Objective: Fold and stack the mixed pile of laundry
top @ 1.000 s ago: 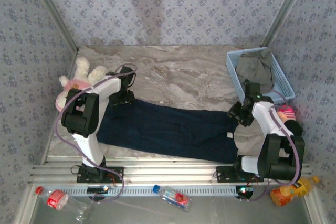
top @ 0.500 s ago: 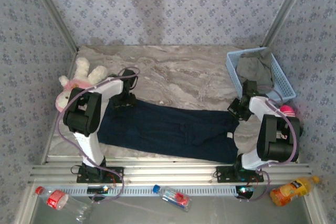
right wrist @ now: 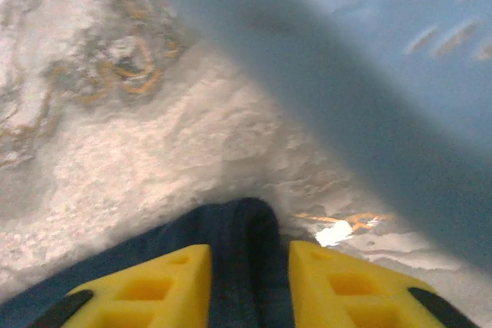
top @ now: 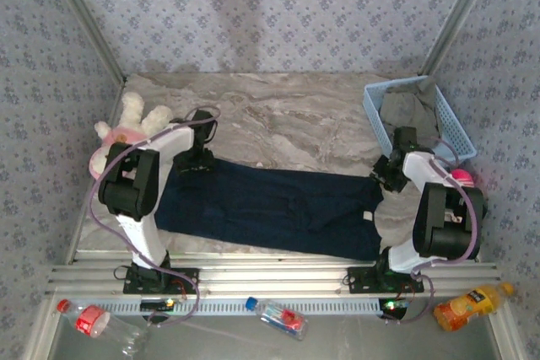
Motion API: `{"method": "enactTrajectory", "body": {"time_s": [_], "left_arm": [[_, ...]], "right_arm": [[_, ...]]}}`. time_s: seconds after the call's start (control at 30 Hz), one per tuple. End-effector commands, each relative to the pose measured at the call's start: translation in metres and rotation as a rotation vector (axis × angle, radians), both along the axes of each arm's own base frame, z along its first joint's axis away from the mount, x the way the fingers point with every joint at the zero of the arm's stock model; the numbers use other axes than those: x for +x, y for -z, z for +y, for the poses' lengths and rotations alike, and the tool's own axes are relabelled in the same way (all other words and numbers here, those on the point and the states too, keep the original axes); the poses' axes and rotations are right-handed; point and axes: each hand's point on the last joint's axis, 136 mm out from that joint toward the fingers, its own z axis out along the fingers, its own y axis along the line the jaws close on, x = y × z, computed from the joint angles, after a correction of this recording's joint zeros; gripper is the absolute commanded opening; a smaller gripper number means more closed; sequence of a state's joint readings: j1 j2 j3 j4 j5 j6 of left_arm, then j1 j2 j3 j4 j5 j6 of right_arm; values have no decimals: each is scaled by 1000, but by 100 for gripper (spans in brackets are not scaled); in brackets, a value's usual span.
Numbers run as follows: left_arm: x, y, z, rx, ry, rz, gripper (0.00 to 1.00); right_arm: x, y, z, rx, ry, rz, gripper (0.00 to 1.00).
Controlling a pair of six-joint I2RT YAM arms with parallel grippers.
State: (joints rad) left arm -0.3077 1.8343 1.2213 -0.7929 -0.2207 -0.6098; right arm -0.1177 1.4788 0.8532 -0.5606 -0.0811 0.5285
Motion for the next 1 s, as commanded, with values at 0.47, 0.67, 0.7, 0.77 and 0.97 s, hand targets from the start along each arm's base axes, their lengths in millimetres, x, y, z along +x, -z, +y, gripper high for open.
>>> {"method": "enactTrajectory", "body": {"time_s": [0.47, 0.67, 0.7, 0.77, 0.97], "left_arm": [[-11, -17, -89, -100, 242, -33, 72], [-4, 16, -77, -56, 130, -5, 73], [1, 22, -73, -46, 112, -1, 74], [11, 32, -63, -28, 80, 9, 74], [69, 29, -39, 7, 83, -10, 74]], "right_arm": [[-41, 7, 129, 30, -388, 168, 50], [8, 29, 141, 43, -353, 145, 50], [22, 31, 145, 44, -359, 122, 50], [47, 33, 149, 34, -362, 103, 49], [121, 18, 159, 67, -365, 14, 49]]}}
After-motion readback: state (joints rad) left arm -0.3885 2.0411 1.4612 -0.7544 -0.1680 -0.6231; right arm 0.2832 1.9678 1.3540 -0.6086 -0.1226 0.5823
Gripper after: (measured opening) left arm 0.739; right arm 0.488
